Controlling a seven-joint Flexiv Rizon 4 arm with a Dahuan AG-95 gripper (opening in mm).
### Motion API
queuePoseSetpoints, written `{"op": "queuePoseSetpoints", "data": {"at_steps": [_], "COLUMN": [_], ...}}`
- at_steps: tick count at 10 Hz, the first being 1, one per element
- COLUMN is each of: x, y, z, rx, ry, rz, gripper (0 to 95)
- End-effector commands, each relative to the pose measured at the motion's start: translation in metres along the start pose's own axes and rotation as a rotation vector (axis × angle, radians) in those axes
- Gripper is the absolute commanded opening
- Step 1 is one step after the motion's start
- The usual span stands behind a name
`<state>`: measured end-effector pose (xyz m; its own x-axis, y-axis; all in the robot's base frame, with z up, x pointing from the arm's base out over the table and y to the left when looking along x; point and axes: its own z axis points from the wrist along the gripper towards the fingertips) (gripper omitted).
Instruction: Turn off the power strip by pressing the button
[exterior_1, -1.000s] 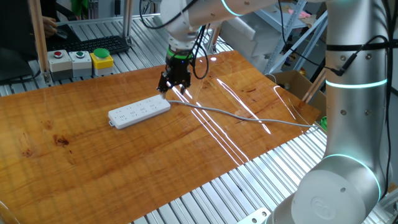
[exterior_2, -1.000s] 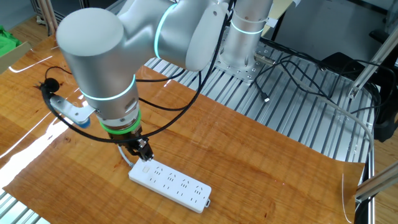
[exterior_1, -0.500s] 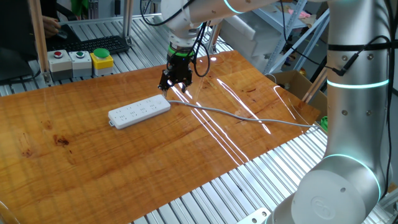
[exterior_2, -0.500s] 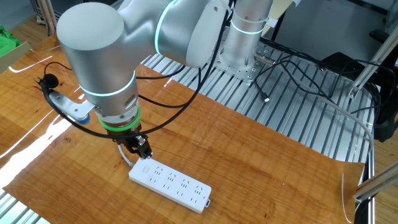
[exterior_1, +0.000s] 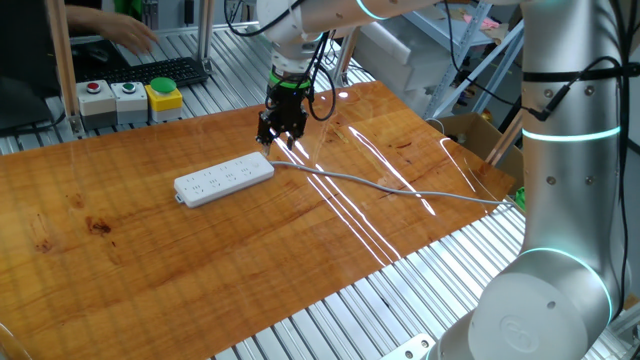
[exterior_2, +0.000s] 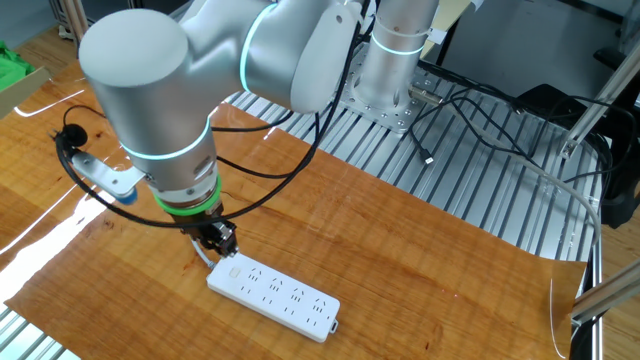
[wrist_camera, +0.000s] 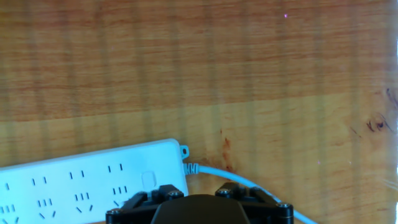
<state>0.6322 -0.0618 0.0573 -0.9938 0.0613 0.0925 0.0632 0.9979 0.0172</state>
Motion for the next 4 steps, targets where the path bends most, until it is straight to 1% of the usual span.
{"op": "queuePoseSetpoints", "data": {"at_steps": [1, 4], "x": [-0.0032, -0.0041], "y": [0.0005, 0.0014], "z": [-0.0001, 0.0005], "rx": [0.001, 0.009], "ry": [0.003, 0.002], "rz": [-0.009, -0.011], "gripper": [0.0, 0.0]}}
